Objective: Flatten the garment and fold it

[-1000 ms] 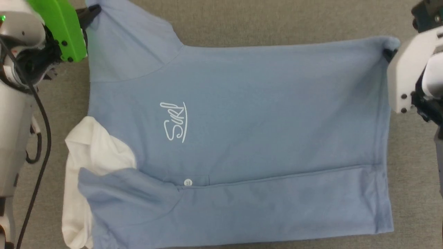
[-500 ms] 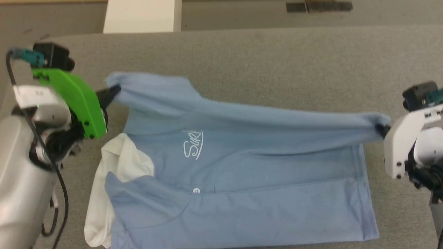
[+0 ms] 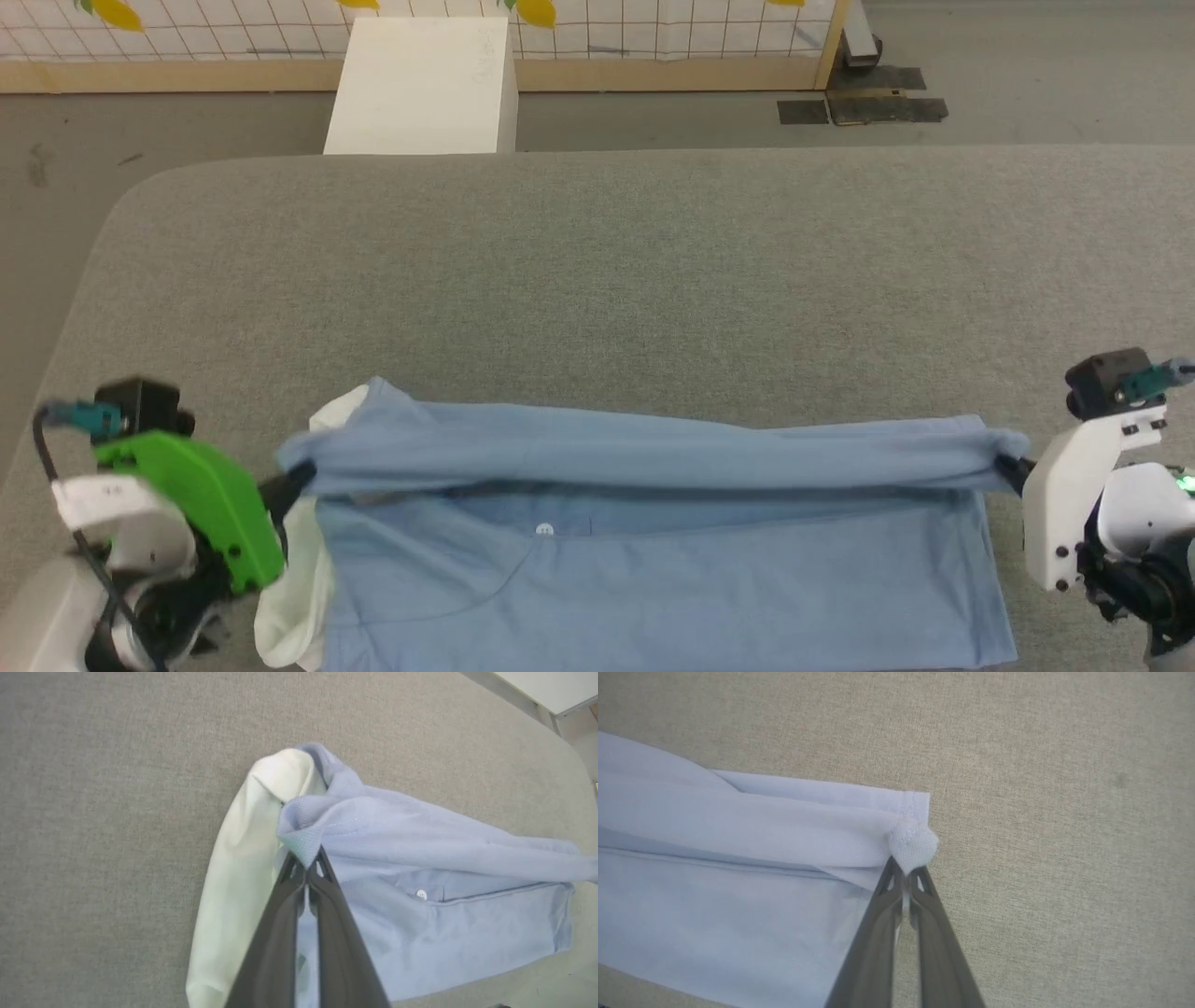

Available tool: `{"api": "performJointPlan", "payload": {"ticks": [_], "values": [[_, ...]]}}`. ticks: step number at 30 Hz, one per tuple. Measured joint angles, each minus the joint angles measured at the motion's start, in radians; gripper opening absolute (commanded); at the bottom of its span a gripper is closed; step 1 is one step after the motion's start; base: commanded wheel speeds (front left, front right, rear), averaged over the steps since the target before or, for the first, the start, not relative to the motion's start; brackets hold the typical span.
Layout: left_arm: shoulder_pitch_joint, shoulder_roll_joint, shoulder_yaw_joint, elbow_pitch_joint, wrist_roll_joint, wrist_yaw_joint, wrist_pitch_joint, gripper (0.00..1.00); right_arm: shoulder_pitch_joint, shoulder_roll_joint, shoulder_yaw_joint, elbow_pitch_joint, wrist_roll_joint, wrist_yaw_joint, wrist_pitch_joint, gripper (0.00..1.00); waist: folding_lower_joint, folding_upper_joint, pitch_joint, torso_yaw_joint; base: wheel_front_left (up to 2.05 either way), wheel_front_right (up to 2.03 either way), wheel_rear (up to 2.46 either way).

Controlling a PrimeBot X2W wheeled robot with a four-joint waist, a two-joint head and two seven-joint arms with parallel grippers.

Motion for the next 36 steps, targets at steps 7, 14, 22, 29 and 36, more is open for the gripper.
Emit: {"api": "performJointPlan", "payload": {"ticks": [7, 14, 22, 29, 36], "values": [[0.139, -0.014, 0.021, -0.005, -0.040, 0.034, -0.025, 0.00, 0.067, 0.018, 0.011, 0.011, 0.001, 0.000, 0.000, 0.00, 0.0000, 0.0000, 0.007, 0.003, 0.00, 0.00, 0.00], [0.165, -0.035, 0.007, 0.074, -0.057, 0.048, -0.011, 0.00, 0.085, 0.032, 0.031, 0.046, -0.004, 0.000, -0.007, 0.00, 0.0000, 0.0000, 0.017, -0.001, 0.00, 0.00, 0.00], [0.148, -0.056, -0.002, 0.160, -0.056, 0.040, -0.015, 1.00, 0.085, 0.039, 0.040, 0.088, -0.013, 0.000, -0.024, 1.00, 0.0001, 0.0000, 0.002, -0.004, 0.00, 0.00, 0.00], [0.134, -0.010, -0.003, 0.138, -0.041, 0.066, 0.017, 1.00, 0.093, 0.000, 0.020, 0.060, 0.016, 0.000, -0.011, 1.00, 0.0000, 0.0000, -0.043, -0.010, 0.00, 0.00, 0.00], [0.110, 0.063, 0.043, 0.013, -0.028, 0.131, 0.045, 1.00, 0.115, -0.053, -0.032, -0.037, 0.057, 0.000, 0.023, 1.00, 0.0000, 0.0000, -0.106, -0.017, 0.00, 0.00, 0.00]]}}
